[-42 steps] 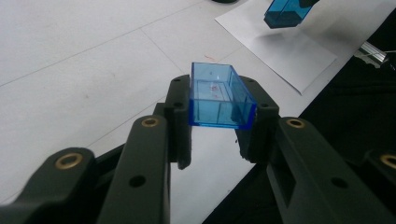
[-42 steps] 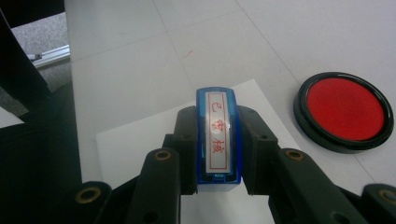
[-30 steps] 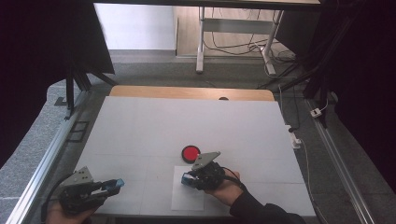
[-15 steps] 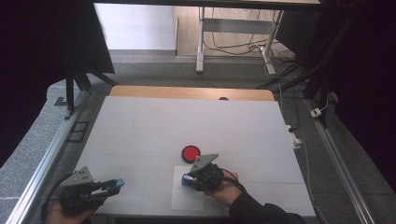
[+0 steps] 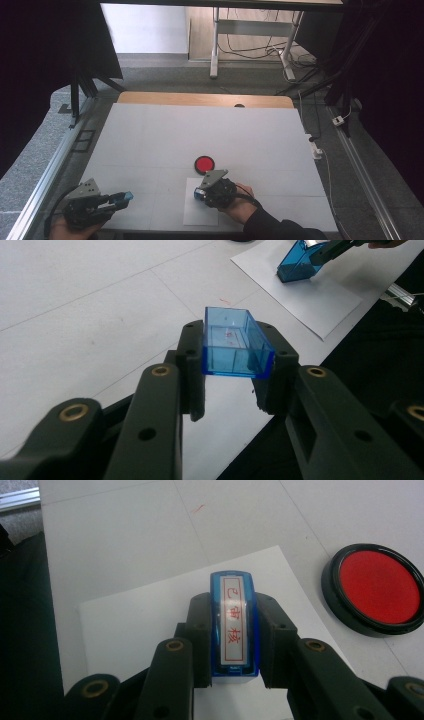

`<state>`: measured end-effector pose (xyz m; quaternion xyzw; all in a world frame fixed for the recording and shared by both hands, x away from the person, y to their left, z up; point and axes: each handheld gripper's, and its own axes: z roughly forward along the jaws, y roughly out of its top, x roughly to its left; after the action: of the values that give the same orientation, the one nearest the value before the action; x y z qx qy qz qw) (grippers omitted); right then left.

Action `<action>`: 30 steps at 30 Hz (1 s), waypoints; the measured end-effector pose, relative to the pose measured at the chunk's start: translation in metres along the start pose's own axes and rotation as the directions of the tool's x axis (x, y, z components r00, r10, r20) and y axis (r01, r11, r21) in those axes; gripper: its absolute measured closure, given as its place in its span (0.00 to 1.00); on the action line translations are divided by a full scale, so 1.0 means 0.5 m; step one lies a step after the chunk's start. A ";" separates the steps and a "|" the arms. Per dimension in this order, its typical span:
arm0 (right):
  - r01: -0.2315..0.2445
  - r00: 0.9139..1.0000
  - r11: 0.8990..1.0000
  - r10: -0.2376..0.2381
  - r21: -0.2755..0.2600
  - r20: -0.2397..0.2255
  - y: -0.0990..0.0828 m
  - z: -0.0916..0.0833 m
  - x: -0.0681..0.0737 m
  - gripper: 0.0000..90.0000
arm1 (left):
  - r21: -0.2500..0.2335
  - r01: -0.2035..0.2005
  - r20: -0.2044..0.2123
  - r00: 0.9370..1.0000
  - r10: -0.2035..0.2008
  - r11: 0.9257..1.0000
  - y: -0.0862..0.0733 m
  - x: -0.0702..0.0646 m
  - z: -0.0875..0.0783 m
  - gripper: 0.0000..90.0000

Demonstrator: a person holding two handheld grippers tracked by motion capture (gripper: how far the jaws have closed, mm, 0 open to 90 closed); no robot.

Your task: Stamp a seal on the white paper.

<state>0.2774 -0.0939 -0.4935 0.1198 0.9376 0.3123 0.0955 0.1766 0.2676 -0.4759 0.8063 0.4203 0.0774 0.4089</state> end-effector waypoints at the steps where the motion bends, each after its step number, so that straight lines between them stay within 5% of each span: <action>1: 0.009 1.000 1.000 -0.009 0.003 0.010 0.000 0.000 0.001 0.79 | 0.000 0.000 0.000 1.000 0.000 1.000 0.000 0.000 0.000 0.76; 8: -0.010 1.000 1.000 0.010 -0.022 -0.014 -0.007 0.001 -0.005 0.79 | 0.000 -0.001 0.000 1.000 0.001 1.000 0.000 0.000 0.000 0.76; 20: -0.141 0.984 0.988 0.132 -0.069 -0.124 -0.025 0.005 -0.043 0.79 | 0.000 0.000 0.001 1.000 0.000 1.000 0.000 0.000 0.000 0.76; 30: -0.035 0.998 0.999 0.032 -0.042 -0.051 -0.014 0.004 -0.019 0.79 | 0.001 0.001 0.003 1.000 -0.001 1.000 0.000 0.001 0.000 0.76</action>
<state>0.2857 -0.1009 -0.4984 0.1256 0.9306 0.3368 0.0692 0.1768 0.2677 -0.4760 0.8065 0.4201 0.0755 0.4091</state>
